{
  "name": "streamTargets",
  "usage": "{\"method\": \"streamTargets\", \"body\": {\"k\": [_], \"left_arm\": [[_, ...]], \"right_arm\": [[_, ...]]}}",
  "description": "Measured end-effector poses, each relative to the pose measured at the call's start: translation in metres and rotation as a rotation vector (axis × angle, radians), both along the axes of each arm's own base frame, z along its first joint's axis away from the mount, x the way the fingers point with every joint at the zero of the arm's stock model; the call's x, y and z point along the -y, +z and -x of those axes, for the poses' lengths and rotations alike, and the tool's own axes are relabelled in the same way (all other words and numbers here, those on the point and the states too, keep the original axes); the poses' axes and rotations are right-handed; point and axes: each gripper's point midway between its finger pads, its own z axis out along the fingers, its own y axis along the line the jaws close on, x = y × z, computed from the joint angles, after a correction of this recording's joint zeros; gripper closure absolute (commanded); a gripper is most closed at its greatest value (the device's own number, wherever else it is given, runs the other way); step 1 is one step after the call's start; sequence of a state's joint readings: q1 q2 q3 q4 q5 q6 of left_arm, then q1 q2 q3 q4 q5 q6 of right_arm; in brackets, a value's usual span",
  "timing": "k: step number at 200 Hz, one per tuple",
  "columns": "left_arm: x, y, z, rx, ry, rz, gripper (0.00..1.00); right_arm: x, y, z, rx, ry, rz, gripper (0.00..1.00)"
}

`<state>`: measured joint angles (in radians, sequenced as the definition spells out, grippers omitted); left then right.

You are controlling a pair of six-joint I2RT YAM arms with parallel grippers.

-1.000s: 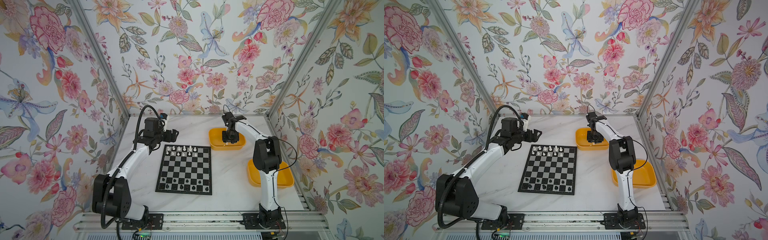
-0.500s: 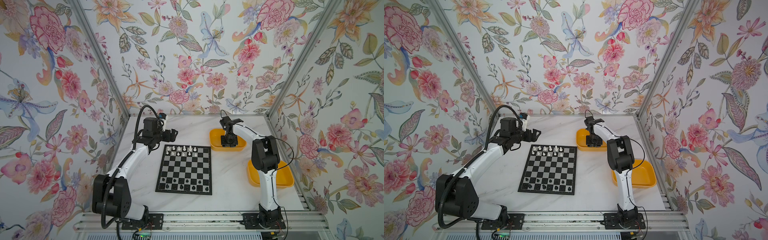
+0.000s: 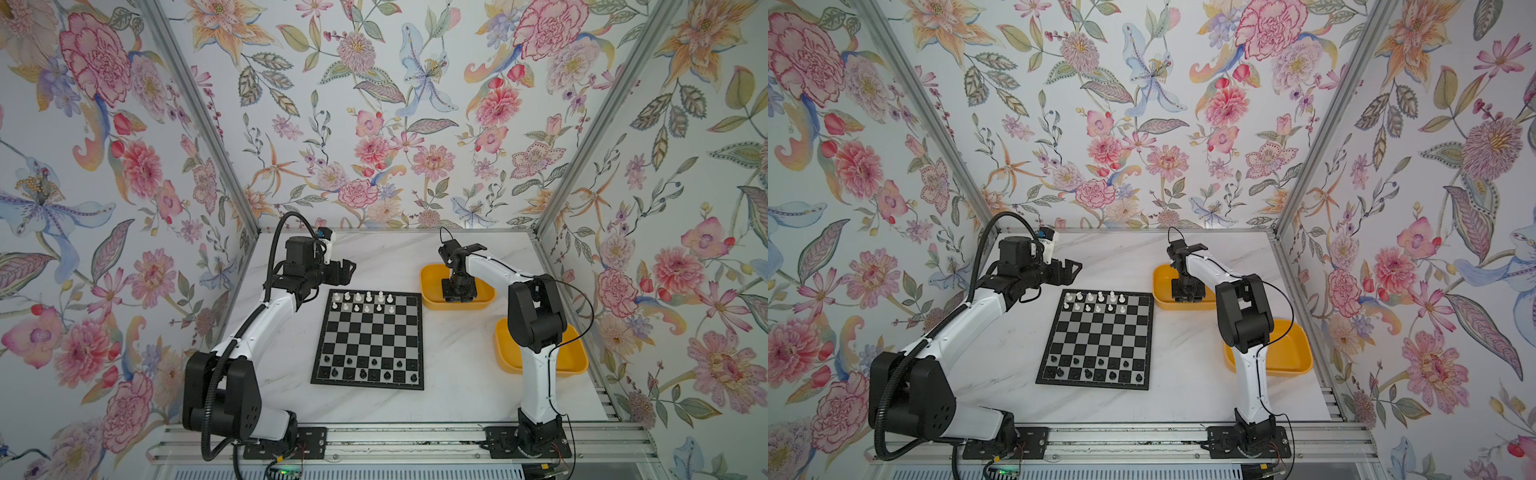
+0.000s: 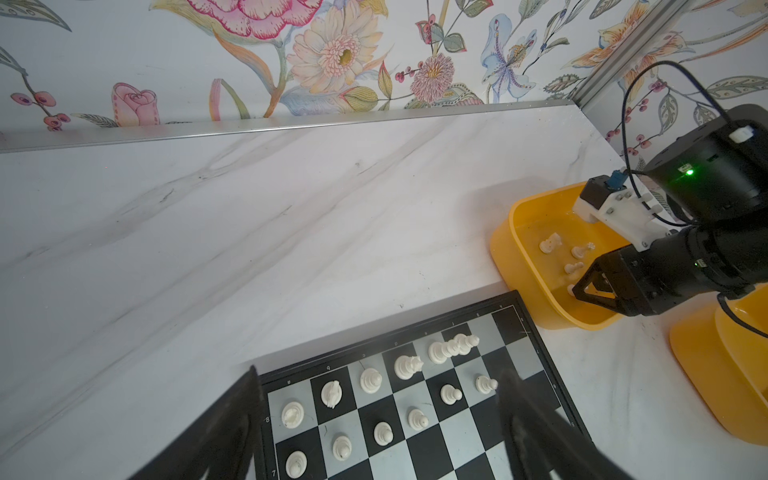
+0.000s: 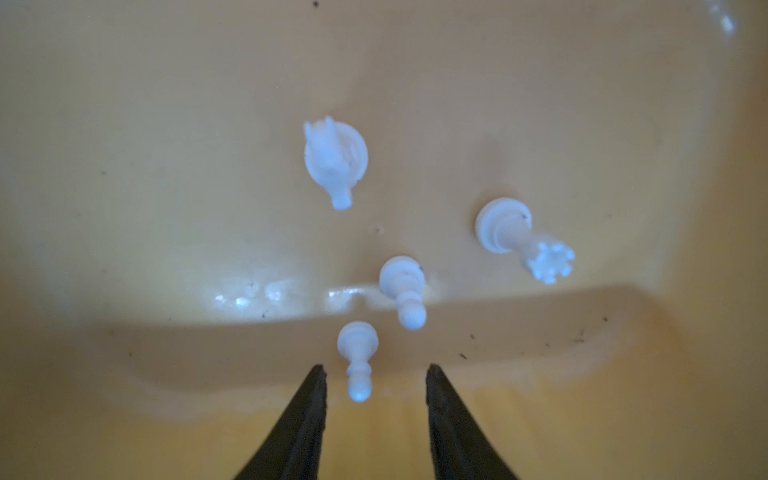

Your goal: Set up the chess pieces on the board

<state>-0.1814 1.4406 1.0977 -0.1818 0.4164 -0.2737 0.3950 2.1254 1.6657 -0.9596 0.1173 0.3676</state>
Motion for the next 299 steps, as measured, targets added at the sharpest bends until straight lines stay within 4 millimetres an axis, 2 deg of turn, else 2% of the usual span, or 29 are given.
{"method": "streamTargets", "body": {"k": [77, 174, 194, 220, 256, 279, 299], "left_arm": [[-0.001, 0.002, 0.008, 0.005, -0.003, 0.008, 0.11], [-0.001, -0.005, 0.028, -0.014, -0.009, 0.036, 0.11], [0.000, -0.004, 0.029, -0.014, -0.014, 0.046, 0.11], [0.003, 0.000, 0.028, -0.003, -0.020, 0.064, 0.11], [0.006, 0.005, 0.026, 0.005, -0.025, 0.087, 0.11], [0.015, 0.009, 0.021, 0.014, -0.046, 0.085, 0.10], [0.032, 0.013, 0.019, 0.034, -0.086, 0.052, 0.10]], "right_arm": [[-0.007, -0.005, 0.046, -0.029, 0.022, 0.010, 0.58], [-0.010, 0.010, 0.098, -0.009, 0.023, -0.003, 0.57], [-0.011, 0.019, 0.099, 0.012, 0.022, -0.015, 0.56], [-0.010, 0.040, 0.095, 0.066, 0.014, -0.029, 0.55], [-0.010, 0.073, 0.072, 0.148, -0.008, -0.061, 0.55], [-0.005, 0.077, 0.066, 0.156, -0.020, -0.067, 0.54], [0.002, 0.077, 0.066, 0.144, -0.030, -0.064, 0.54]]}}
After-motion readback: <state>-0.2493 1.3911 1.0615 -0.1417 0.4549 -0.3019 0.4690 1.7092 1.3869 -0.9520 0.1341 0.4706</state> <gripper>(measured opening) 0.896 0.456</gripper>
